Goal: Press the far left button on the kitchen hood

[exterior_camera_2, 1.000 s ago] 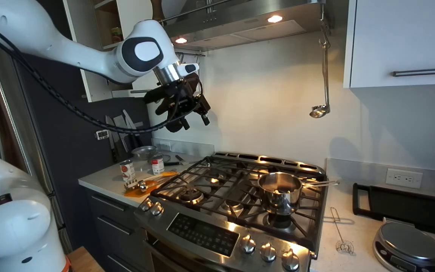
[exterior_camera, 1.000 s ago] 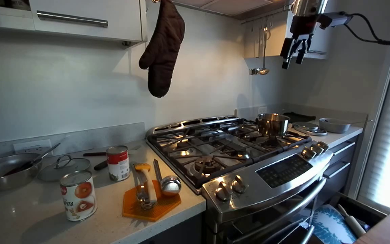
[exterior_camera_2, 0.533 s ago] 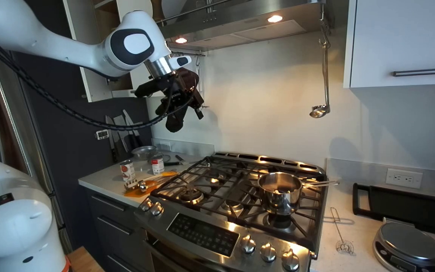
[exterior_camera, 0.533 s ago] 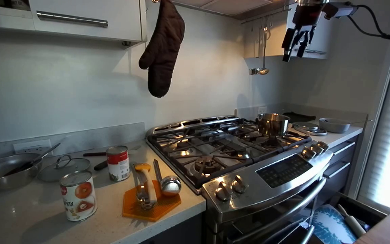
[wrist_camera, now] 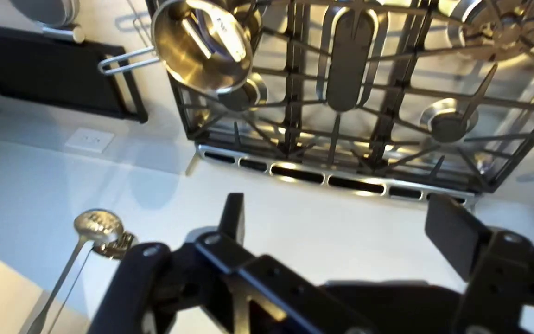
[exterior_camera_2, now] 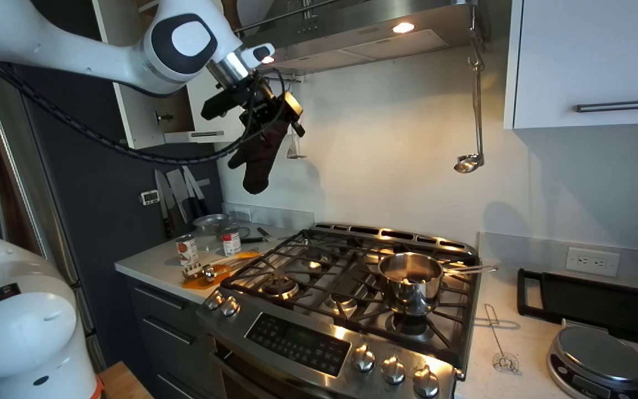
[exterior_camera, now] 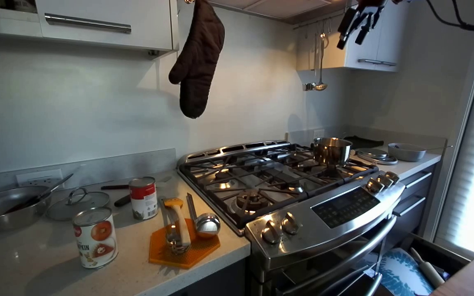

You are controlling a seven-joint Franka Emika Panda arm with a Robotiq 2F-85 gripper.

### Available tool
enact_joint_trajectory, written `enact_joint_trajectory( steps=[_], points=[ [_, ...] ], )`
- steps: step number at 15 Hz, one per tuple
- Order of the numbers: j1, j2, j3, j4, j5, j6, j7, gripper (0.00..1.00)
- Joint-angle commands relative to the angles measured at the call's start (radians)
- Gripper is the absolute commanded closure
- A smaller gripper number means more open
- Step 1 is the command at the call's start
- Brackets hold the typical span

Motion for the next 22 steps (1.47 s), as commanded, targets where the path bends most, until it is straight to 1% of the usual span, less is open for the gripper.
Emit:
enact_joint_trajectory(
  steps=[1,2,3,4,5,7,8,11,12,14,15,17,21,22],
  points=[
    [0.011,-0.081,-0.029,0.017,0.013,0.083,-0.020,0.00],
    [0.023,-0.102,-0.040,0.020,0.025,0.117,-0.032,0.01],
    [0.027,-0.126,-0.042,0.016,0.026,0.169,-0.034,0.25],
    [0.030,-0.142,-0.045,0.015,0.027,0.217,-0.036,0.25],
    [0.036,-0.158,-0.048,0.017,0.032,0.264,-0.035,0.31],
    [0.048,-0.167,-0.056,0.029,0.055,0.365,-0.015,0.49],
    [0.058,-0.163,-0.062,0.035,0.073,0.408,-0.008,0.56],
    [0.151,-0.132,-0.115,0.059,0.162,0.511,-0.034,0.78],
    [0.194,-0.118,-0.137,0.061,0.189,0.547,-0.049,0.87],
    [0.281,-0.090,-0.186,0.064,0.246,0.598,-0.071,0.99],
    [0.188,-0.125,-0.128,0.052,0.199,0.549,-0.037,0.84],
    [0.246,-0.103,-0.161,0.052,0.225,0.582,-0.051,0.98],
    [0.259,-0.086,-0.169,0.060,0.230,0.592,-0.052,1.00],
    [0.234,-0.069,-0.156,0.059,0.218,0.644,-0.043,1.00]
  ],
)
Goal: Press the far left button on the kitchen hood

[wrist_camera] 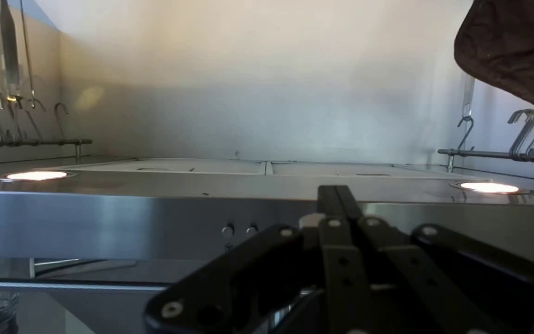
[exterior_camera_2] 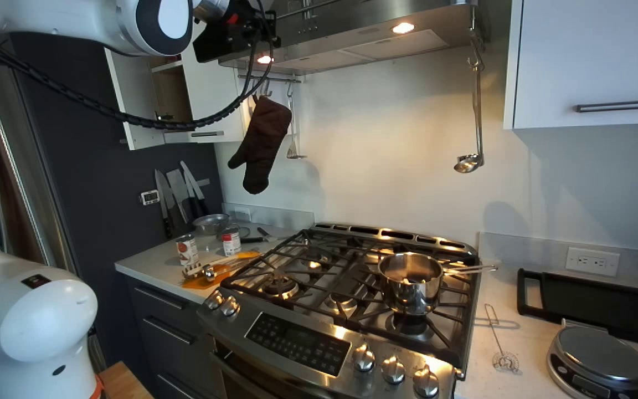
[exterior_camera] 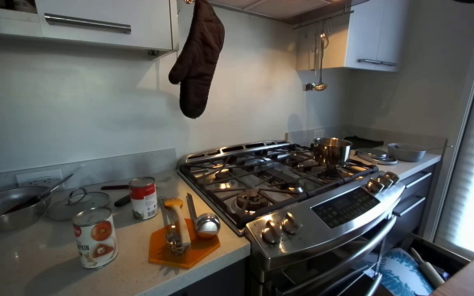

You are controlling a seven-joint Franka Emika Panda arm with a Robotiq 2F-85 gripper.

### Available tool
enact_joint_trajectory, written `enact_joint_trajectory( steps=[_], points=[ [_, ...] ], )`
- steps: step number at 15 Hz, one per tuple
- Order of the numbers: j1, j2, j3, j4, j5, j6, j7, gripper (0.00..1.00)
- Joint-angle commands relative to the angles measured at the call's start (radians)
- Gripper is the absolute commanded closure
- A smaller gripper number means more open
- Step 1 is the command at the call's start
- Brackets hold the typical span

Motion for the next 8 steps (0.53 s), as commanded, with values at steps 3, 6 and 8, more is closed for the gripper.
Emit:
enact_joint_trajectory(
  steps=[3,6,8],
  points=[
    [-0.051,0.036,0.033,0.017,0.013,0.112,0.041,1.00],
    [-0.064,0.053,0.033,0.017,0.005,0.173,0.048,1.00],
    [-0.039,0.062,0.019,0.024,0.012,0.183,0.044,1.00]
  ],
)
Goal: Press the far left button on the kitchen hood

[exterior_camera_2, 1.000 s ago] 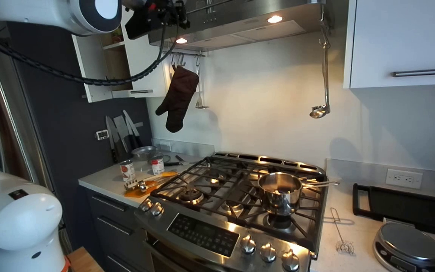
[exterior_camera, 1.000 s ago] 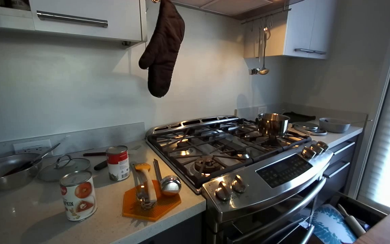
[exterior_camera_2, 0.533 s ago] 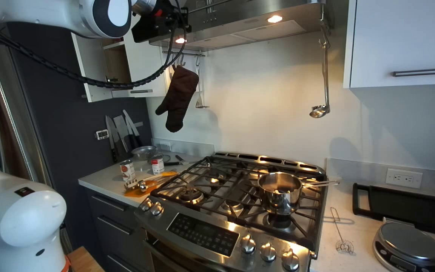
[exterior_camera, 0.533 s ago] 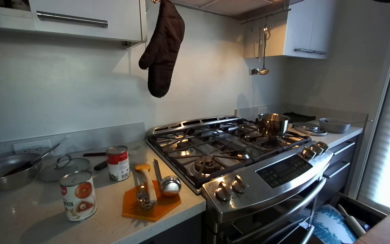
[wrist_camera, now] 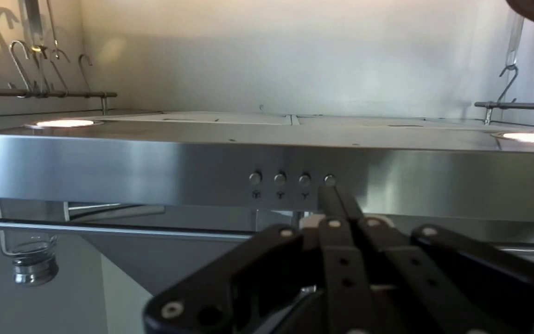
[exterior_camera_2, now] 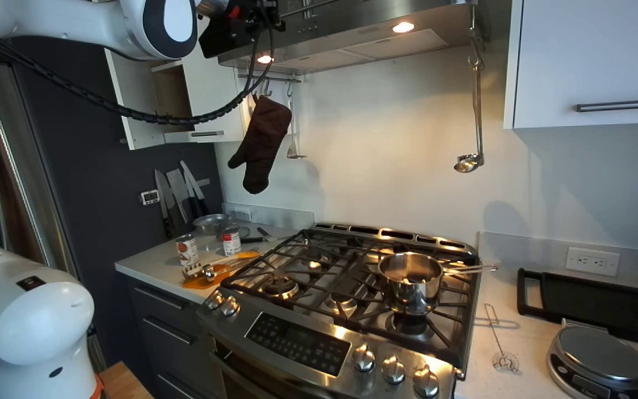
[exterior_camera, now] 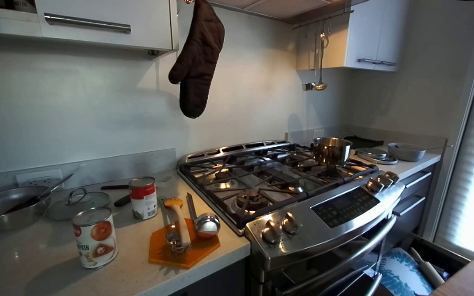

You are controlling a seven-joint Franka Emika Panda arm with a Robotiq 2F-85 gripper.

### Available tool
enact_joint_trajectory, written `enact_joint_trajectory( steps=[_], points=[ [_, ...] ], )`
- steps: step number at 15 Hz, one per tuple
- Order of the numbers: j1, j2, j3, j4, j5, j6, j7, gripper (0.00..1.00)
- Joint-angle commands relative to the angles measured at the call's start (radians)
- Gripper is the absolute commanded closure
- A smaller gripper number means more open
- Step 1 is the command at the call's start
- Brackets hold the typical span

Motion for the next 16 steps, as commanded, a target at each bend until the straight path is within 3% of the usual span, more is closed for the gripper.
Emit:
enact_joint_trajectory(
  steps=[1,16],
  points=[
    [0.018,0.032,-0.009,0.025,0.014,0.033,0.011,1.00],
    [0.109,0.165,-0.069,0.124,0.015,0.100,0.002,1.00]
  ],
)
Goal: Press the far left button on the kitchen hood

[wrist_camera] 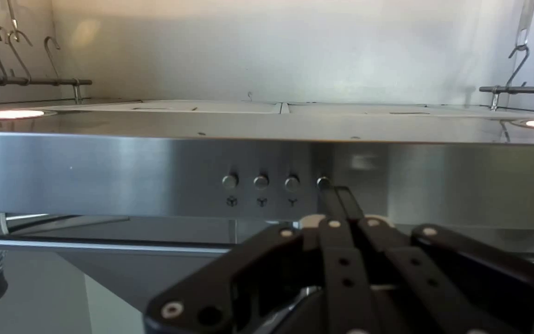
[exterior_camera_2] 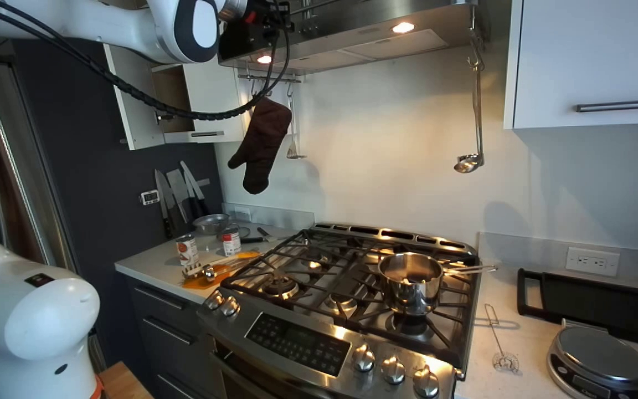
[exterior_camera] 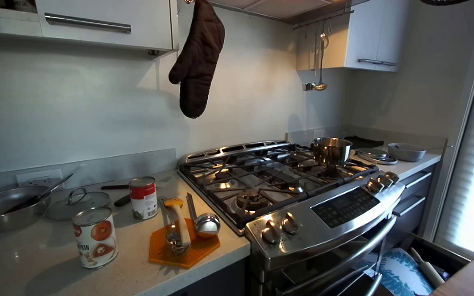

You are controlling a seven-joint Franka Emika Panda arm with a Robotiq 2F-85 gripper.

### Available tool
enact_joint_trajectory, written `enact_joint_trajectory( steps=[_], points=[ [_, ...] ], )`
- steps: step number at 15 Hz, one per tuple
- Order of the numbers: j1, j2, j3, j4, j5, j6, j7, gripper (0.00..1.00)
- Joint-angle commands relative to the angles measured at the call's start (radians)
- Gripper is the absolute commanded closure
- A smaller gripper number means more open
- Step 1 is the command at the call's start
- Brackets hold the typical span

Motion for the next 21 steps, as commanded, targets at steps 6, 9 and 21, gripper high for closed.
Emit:
enact_joint_trajectory(
  steps=[6,9,21],
  points=[
    [0.064,0.048,-0.055,0.029,0.016,0.041,-0.011,1.00],
    [0.110,0.051,-0.081,0.026,0.018,0.057,-0.019,1.00],
    [0.195,0.077,-0.154,0.026,0.005,0.128,-0.019,1.00]
  ],
)
